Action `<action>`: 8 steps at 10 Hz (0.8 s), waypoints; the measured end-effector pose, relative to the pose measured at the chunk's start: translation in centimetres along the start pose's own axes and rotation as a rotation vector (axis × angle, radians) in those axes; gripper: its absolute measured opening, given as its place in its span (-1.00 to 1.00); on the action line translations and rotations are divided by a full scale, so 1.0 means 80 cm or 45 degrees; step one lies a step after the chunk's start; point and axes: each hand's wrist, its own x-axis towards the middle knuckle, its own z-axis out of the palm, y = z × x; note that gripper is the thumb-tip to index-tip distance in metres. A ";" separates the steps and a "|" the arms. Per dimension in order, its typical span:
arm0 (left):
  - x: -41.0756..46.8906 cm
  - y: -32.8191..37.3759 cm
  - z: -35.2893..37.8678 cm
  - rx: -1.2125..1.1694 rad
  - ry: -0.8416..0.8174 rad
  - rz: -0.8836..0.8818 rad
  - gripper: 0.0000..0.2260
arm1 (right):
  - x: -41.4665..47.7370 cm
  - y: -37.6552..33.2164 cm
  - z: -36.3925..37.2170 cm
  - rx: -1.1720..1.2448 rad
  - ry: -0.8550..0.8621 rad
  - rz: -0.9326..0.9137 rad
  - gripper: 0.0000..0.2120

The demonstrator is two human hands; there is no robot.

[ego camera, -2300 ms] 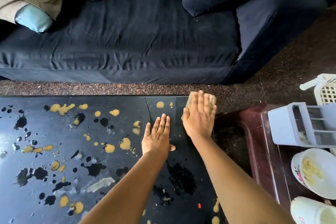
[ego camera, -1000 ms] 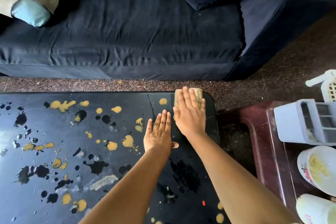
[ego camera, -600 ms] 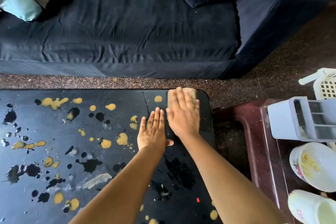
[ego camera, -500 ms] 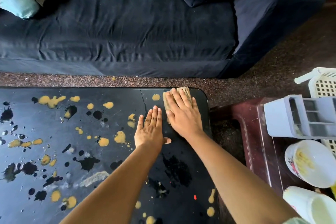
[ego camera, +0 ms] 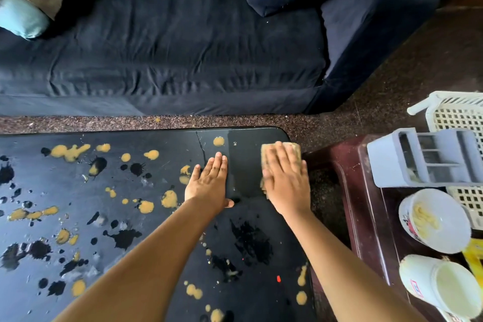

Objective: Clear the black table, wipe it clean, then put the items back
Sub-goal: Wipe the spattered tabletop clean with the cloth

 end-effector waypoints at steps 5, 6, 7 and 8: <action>0.000 0.002 0.002 0.051 -0.022 -0.022 -0.06 | -0.041 -0.042 0.009 0.060 0.043 0.245 -0.40; 0.002 0.002 0.003 0.053 -0.010 -0.020 -0.07 | -0.050 -0.066 0.010 0.038 -0.032 -0.169 -0.43; 0.001 0.003 0.002 0.049 -0.022 -0.025 -0.07 | -0.054 -0.017 0.008 -0.028 -0.049 -0.293 -0.46; 0.000 0.003 0.002 0.041 -0.025 -0.021 -0.07 | -0.064 0.003 0.009 -0.006 0.019 0.158 -0.42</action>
